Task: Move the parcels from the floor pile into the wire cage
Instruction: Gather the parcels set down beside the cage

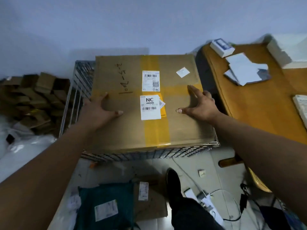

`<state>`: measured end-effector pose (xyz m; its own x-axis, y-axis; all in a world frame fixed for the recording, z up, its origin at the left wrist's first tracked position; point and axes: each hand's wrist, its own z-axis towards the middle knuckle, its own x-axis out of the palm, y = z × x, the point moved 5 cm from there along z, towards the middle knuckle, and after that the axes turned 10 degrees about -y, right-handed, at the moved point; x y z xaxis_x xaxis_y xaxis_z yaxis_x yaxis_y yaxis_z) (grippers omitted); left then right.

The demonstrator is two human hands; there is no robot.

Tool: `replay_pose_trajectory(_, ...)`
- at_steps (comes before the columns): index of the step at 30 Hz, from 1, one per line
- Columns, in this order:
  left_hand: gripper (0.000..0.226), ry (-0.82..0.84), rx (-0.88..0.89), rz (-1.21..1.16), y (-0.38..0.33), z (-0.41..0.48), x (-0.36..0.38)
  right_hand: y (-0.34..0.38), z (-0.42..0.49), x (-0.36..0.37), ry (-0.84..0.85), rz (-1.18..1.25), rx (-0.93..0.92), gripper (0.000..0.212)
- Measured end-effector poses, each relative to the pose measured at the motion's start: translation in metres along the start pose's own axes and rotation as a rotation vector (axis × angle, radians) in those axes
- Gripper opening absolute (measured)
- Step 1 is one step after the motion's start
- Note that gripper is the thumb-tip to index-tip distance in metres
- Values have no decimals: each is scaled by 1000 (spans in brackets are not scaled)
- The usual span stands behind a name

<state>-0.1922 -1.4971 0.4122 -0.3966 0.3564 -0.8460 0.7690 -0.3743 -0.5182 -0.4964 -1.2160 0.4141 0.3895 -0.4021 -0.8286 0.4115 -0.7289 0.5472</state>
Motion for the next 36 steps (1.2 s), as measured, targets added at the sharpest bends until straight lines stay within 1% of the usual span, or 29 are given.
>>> replay_pose_trajectory(5,112,31,-96,37,9,72,82,-42,84,60,50,-35,17,113)
replay_pose_trajectory(9,112,84,-128,25,26,106,151,-88,125,125,107,-30,60,120)
replay_pose_trajectory(12,121,129,-133,54,40,120,204,-129,138,179,128,-41,107,124)
replay_pose_trajectory(15,129,193,-144,96,62,130,257,-168,146,233,201,-74,136,123)
replay_pose_trajectory(17,132,238,-167,152,81,135,289,-193,150,267,255,-104,147,125)
replay_pose_trajectory(22,132,327,-211,288,115,140,354,-245,156,330,412,-225,115,139)
replay_pose_trajectory(26,134,374,-180,416,128,142,398,-275,162,364,455,-261,84,139)
replay_pose_trajectory(29,134,423,-185,477,135,146,429,-291,168,380,453,-269,60,137)
replay_pose_trajectory(31,132,434,-188,465,139,148,449,-301,172,388,456,-307,49,135)
replay_pose_trajectory(34,131,441,-264,397,144,148,473,-317,177,390,452,-344,74,134)
replay_pose_trajectory(36,125,451,-220,394,142,147,484,-323,177,390,450,-368,64,133)
